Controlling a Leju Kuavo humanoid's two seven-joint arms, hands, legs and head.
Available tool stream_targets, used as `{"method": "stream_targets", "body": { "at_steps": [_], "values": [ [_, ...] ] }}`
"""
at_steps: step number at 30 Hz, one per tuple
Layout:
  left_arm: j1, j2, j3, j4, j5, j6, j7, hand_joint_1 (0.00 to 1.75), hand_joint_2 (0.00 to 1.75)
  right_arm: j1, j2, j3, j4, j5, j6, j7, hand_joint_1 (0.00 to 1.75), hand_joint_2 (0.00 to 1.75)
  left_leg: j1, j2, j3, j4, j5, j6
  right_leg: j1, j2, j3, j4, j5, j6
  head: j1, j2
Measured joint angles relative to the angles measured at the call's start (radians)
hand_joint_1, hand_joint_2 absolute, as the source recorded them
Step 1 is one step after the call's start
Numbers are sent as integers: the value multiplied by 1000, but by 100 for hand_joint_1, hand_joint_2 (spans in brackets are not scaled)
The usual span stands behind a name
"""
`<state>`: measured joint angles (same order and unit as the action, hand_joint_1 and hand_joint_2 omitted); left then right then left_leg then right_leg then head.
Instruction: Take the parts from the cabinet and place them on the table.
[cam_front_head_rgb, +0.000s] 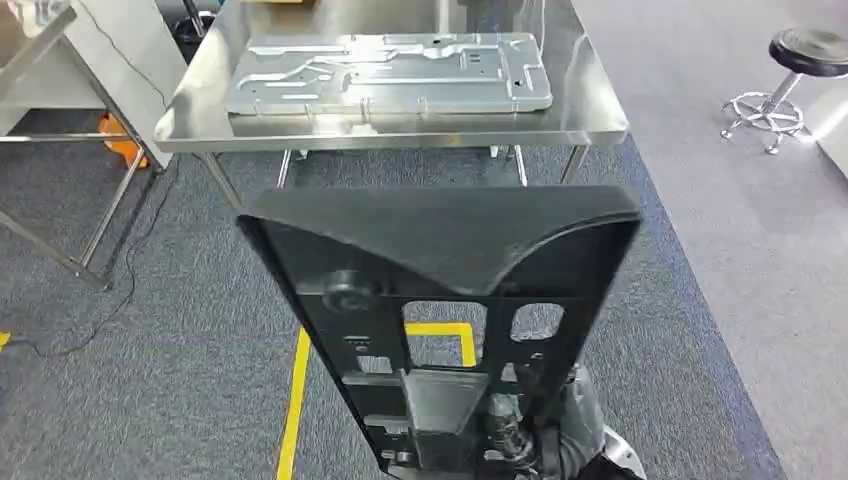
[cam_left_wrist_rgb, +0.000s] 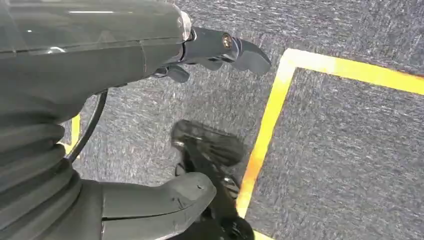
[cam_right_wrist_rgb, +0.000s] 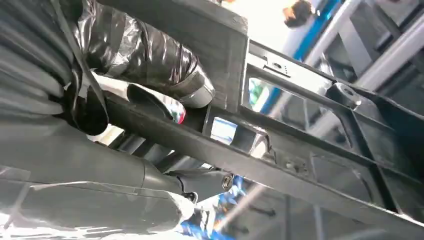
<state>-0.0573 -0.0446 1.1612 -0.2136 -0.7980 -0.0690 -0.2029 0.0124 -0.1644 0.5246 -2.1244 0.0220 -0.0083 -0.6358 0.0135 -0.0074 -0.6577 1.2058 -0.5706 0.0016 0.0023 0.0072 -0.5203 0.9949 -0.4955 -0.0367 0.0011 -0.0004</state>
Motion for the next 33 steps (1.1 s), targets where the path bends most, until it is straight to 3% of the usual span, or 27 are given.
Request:
{"method": "stream_targets", "body": {
  "at_steps": [2, 3, 4, 5, 7, 8, 9, 11, 12, 13, 14, 15, 17, 19, 21, 22, 23, 24, 25, 27, 28, 29, 30, 32, 33],
  "values": [
    [2, 2, 3, 0, 3, 0, 1, 0, 175, 2, 0, -4, -23, 32, -17, -18, 175, 175, -3, 1, 51, -167, 133, 11, 2, -2, 27, -1, -21, 4, 0, 0],
    [2, 4, 6, 0, 5, -1, 3, 0, 175, 2, 0, -4, -31, 47, -21, -21, 175, 175, -10, 1, 48, -179, 123, 16, 4, -1, 38, 0, -26, 8, 2, 0],
    [1, 5, 8, 0, 5, -2, 4, 0, 175, 2, 1, -2, -42, 60, -26, -21, 175, 175, -13, 1, 49, -185, 93, 19, 3, 2, 32, -1, -31, 15, 0, 0],
    [3, 6, 11, 0, 8, -2, 5, 0, 175, 2, 2, 4, -49, 73, -29, -15, 175, 175, -14, 1, 57, -188, 121, 25, 3, 4, 34, -3, -37, 23, 0, 0],
    [4, 10, 18, 0, 10, -3, 6, 0, 175, 0, 2, 14, -63, 91, -34, -10, 175, 175, -8, 0, 65, -197, 122, 34, 8, 4, 47, -12, -44, 34, 0, 0],
    [4, 10, 20, 0, 10, -4, 7, 0, 175, -1, 3, 17, -72, 95, -38, -10, 175, 175, -1, 1, 75, -206, 125, 38, 3, 0, 51, -4, -53, 40, 0, 0],
    [2, 10, 21, 0, 10, -5, 8, 0, 175, -4, 3, 21, -76, 98, -49, -12, 175, 175, 0, 1, 82, -209, 120, 45, 5, -1, 33, 36, -74, 44, 1, 0],
    [2, 12, 23, 0, 8, -5, 9, 0, 175, -3, 2, 29, -79, 98, -70, -12, 175, 175, 0, 2, 91, -209, 109, 53, -3, -1, -63, 202, -143, 52, 1, 0],
    [2, 13, 23, 0, 6, -5, 10, 0, 175, -1, 2, 32, -78, 97, -77, -12, 175, 175, -1, 1, 95, -209, 103, 53, -7, -2, -116, 283, -165, 57, 1, 0],
    [2, 13, 23, 0, 4, -5, 10, 0, 175, 1, 2, 33, -78, 97, -84, -12, 175, 175, -1, 1, 102, -208, 96, 52, -10, -2, -153, 324, -159, 60, 0, 0],
    [3, 14, 24, 0, 2, -6, 9, 0, 175, 3, 1, 33, -78, 92, -90, -12, 175, 175, -1, 0, 112, -208, 89, 51, -13, -2, -163, 313, -126, 62, 1, 0],
    [4, 14, 24, 0, 2, -8, 9, 0, 175, 3, 0, 33, -78, 89, -94, -12, 175, 175, -1, -2, 124, -208, 81, 49, -15, -2, -153, 261, -75, 62, 1, 0],
    [2, 14, 24, 0, -1, -9, 7, 0, 175, 3, -3, 33, -78, 84, -100, -12, 175, 175, -1, -5, 156, -209, 60, 42, -14, -2, -87, 71, 58, 52, 1, 0],
    [0, 13, 24, 0, -1, -9, 7, 0, 175, 4, -6, 33, -78, 81, -101, -13, 175, 175, -4, -7, 155, -210, 48, 28, -3, -3, -66, 25, 47, 42, 1, 0],
    [-1, 13, 24, 0, -1, -9, 7, 0, 175, 4, -7, 33, -78, 79, -102, -13, 175, 175, -2, -4, 158, -218, 45, 21, 0, -1, -68, 22, 35, 34, 0, 0],
    [-2, 13, 24, 0, -1, -9, 7, 0, 175, 4, -8, 33, -79, 78, -102, -13, 175, 175, -3, -2, 166, -225, 43, 16, -1, 0, -64, 15, 33, 29, 0, 0],
    [-4, 15, 24, 0, -1, -9, 7, 0, 175, 6, -8, 33, -81, 78, -102, -14, 175, 175, -3, 0, 174, -222, 32, 10, -16, -2, -45, -2, 34, 25, 0, 0],
    [-5, 14, 23, 0, -2, -10, 5, 0, 175, 6, -8, 33, -81, 78, -102, -15, 175, 175, -3, 2, 165, -189, 20, 7, -15, -3, -32, -9, 30, 18, 0, 0],
    [-6, 14, 23, 0, -2, -10, 5, 0, 175, 5, -8, 32, -81, 77, -102, -15, 175, 175, -1, 1, 130, -124, -9, 5, -14, -7, -25, -10, 26, 13, -1, 0],
    [-4, 17, 24, 0, -2, -9, 5, 0, 175, 6, -9, 32, -80, 73, -102, -13, 175, 175, 0, 2, 28, 45, -65, -2, -14, -8, -15, -9, 13, 9, 0, 0],
    [-1, 17, 24, 0, -5, -9, 5, 0, 175, 7, -9, 33, -80, 72, -102, -12, 175, 175, 0, 2, -14, 99, -69, -4, -14, -7, -8, -9, 7, 9, 0, 0],
    [1, 17, 24, 0, -6, -8, 5, 0, 175, 7, -10, 33, -79, 69, -102, -12, 175, 175, 1, 2, -31, 101, -43, -6, -14, -6, 2, -9, 0, 10, 0, 0],
    [2, 17, 24, 0, -9, -8, 5, 0, 175, 7, -10, 33, -79, 65, -101, -11, 175, 175, 2, 2, -24, 58, 4, -6, -14, -5, 13, -9, -9, 12, 0, 0],
    [1, 18, 24, 0, -10, -7, 5, 0, 175, 7, -10, 32, -79, 57, -96, -9, 175, 175, 5, 3, 32, -110, 129, -4, -15, -5, 42, -6, -30, 20, 0, 0],
    [2, 18, 24, 0, -11, -7, 5, 0, 175, 8, -11, 32, -79, 55, -96, -9, 175, 175, 4, 5, 56, -156, 138, -2, -15, -6, 50, -9, -40, 25, 0, 0]
  ]
}}
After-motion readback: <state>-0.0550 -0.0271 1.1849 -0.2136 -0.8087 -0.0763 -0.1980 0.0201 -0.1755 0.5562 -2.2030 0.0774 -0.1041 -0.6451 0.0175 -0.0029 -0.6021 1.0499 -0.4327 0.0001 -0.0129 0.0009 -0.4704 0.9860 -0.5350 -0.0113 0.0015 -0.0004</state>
